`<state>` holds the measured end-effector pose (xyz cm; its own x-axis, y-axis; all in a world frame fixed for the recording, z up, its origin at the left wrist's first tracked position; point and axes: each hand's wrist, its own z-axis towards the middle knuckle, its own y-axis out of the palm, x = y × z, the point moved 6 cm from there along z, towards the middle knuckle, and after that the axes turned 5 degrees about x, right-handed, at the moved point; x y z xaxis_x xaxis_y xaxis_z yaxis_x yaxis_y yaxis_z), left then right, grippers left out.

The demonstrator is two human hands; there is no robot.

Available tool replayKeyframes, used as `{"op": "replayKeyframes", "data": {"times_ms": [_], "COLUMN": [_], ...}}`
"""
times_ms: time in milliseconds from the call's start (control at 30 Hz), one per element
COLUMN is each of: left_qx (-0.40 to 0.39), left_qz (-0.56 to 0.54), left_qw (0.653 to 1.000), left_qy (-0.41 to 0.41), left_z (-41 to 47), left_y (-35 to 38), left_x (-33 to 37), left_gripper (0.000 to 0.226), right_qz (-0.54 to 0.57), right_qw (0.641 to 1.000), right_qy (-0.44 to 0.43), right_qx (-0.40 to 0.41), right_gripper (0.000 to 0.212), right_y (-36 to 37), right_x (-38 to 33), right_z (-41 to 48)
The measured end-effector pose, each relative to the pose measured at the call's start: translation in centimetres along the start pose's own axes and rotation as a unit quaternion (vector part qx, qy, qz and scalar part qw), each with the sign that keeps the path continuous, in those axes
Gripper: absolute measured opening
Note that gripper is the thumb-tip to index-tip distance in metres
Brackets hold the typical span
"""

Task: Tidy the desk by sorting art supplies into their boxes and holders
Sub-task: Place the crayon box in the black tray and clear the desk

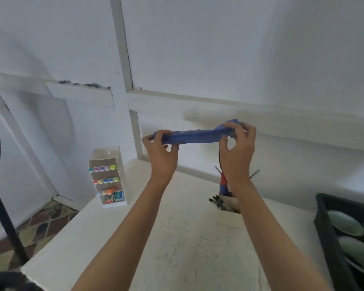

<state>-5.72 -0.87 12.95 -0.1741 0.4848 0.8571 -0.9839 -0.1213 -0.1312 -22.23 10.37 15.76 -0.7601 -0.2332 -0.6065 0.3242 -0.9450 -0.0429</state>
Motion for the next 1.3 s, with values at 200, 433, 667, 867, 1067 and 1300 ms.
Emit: {"op": "replayKeyframes", "data": {"times_ms": [200, 433, 667, 867, 1067, 1300], "left_qx": [-0.042, -0.184, -0.298, -0.378, -0.446, -0.513], "left_qz": [-0.015, -0.023, 0.005, 0.102, 0.175, 0.178], "left_qw": [0.997, 0.976, 0.947, 0.915, 0.876, 0.837], "left_qy": [0.07, 0.112, 0.121, 0.093, 0.057, 0.072], "left_z": [-4.8, -14.9, -25.0, -31.6, -34.3, -35.8], "left_y": [5.2, 15.2, 22.3, 26.3, 27.5, 27.9], "left_x": [6.7, 12.2, 13.3, 11.8, 9.6, 8.7], "left_gripper": [0.021, 0.018, 0.016, 0.021, 0.023, 0.017], "right_qz": [-0.062, -0.199, -0.299, -0.313, -0.314, -0.359], "right_qw": [0.997, 0.975, 0.929, 0.893, 0.863, 0.802], "right_qy": [0.014, 0.097, 0.203, 0.285, 0.324, 0.368], "right_qx": [-0.032, -0.026, -0.082, -0.151, -0.227, -0.304], "right_gripper": [0.023, 0.021, 0.018, 0.014, 0.014, 0.014], "right_y": [-11.5, -28.6, -41.4, -47.3, -48.8, -48.9], "right_x": [1.0, 5.8, 11.5, 16.4, 19.4, 22.1], "right_z": [4.5, 6.3, 2.1, -2.6, -5.2, -7.8]}}
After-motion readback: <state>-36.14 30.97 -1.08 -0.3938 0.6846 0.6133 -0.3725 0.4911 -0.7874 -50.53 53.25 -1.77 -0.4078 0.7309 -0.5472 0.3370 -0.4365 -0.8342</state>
